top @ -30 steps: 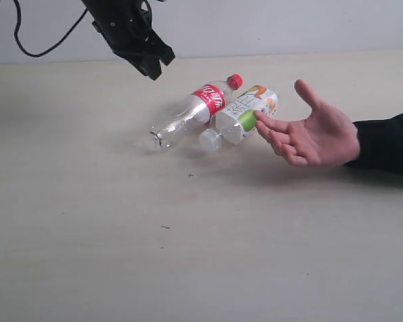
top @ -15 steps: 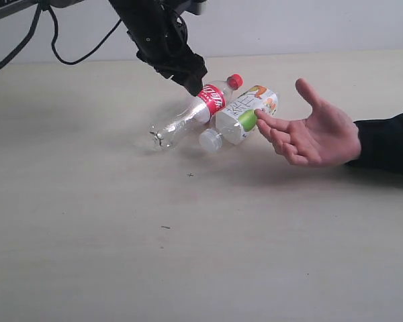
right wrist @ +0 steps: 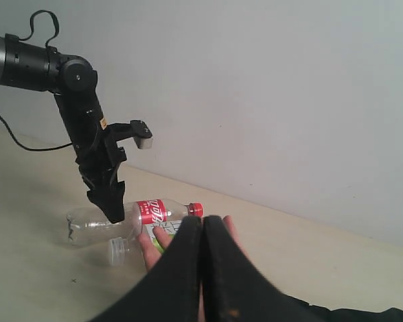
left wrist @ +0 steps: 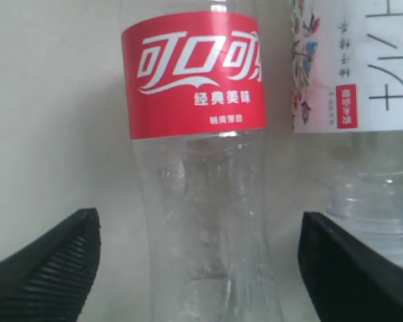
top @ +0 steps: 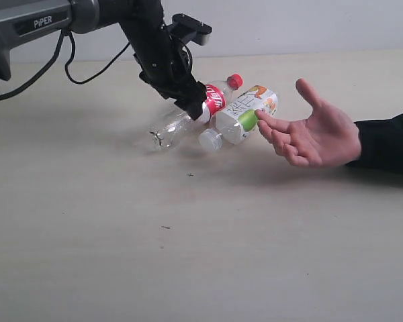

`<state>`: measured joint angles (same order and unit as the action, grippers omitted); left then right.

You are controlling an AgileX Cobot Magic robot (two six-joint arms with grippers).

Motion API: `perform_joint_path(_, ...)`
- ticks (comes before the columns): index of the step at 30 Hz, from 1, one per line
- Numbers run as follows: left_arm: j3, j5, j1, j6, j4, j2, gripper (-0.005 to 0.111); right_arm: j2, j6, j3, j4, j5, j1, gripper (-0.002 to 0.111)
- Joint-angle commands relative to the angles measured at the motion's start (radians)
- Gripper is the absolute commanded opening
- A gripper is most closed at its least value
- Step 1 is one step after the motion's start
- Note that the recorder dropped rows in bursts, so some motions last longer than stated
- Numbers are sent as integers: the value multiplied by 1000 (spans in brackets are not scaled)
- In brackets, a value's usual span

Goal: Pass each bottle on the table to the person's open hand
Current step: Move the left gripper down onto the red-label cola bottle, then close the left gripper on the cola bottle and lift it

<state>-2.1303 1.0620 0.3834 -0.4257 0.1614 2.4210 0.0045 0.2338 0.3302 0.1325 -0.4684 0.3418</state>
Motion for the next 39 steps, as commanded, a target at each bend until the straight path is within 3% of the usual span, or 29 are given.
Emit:
perform_joint_path(1, -9, -18, 2, -24, -9, 7, 78, -5, 1, -5, 0, -1, -4, 0)
perform_joint_path(21, -9, -48, 2, -44, -9, 70, 78, -5, 1, -5, 0, -1, -4, 0)
perform_joint_path(34, -9, -40, 2, -39, 4, 70, 68, -5, 1, -5, 0, -1, -4, 0)
perform_joint_path(36, -9, -40, 2, -39, 6, 70, 64, -5, 1, -5, 0, -1, -4, 0)
perform_joint_path(39, -9, -40, 2, -39, 6, 70, 44, -5, 1, -5, 0, -1, -4, 0)
